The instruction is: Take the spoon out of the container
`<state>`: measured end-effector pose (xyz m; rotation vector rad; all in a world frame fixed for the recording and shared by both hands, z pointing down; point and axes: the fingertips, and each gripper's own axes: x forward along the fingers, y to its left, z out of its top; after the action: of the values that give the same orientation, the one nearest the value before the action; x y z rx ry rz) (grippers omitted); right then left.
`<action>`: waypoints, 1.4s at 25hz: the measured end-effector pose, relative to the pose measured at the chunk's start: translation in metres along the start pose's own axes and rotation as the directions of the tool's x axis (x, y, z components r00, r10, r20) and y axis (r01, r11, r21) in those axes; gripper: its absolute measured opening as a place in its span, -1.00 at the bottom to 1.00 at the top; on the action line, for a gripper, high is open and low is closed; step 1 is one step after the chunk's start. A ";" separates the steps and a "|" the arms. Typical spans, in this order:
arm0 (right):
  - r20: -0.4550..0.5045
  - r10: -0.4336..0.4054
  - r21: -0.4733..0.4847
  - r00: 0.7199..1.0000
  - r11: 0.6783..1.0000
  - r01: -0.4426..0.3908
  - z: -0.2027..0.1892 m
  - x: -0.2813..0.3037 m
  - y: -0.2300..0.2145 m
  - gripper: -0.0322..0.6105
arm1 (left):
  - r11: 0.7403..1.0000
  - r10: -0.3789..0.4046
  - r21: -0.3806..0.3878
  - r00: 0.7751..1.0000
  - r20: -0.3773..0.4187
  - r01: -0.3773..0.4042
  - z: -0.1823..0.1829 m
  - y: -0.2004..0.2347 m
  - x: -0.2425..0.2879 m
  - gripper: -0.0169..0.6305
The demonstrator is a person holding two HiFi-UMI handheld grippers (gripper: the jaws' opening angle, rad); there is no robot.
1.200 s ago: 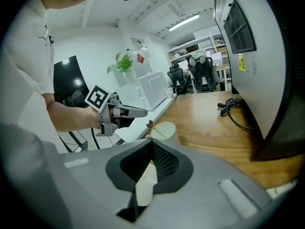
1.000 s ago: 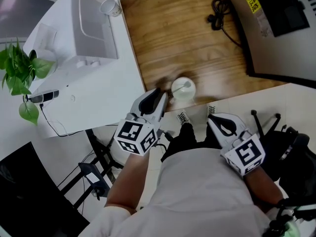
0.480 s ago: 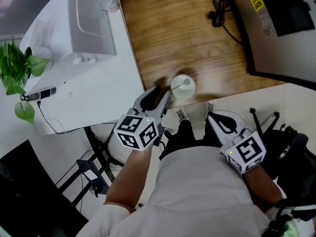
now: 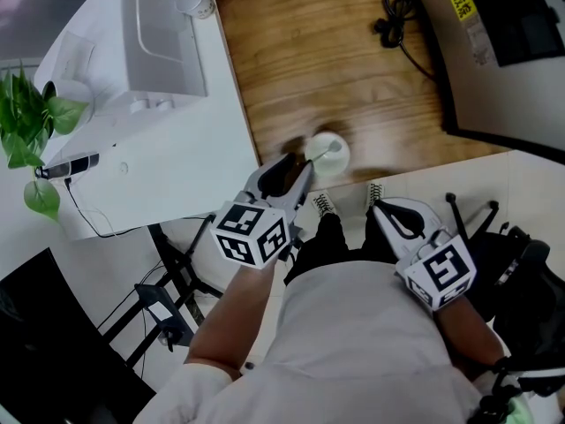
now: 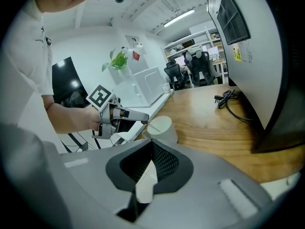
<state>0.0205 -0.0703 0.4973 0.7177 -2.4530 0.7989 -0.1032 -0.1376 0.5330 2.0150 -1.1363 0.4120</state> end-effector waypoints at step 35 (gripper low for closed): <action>0.050 -0.014 -0.087 0.999 0.996 0.018 0.015 -0.022 0.018 -0.88 | 0.993 -0.021 0.120 0.997 0.076 0.012 0.012 -0.037 -0.032 -0.77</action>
<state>0.0225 -0.0603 0.4667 0.7312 -2.5056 0.6706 -0.0906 -0.1172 0.4885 2.1593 -1.1656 0.4049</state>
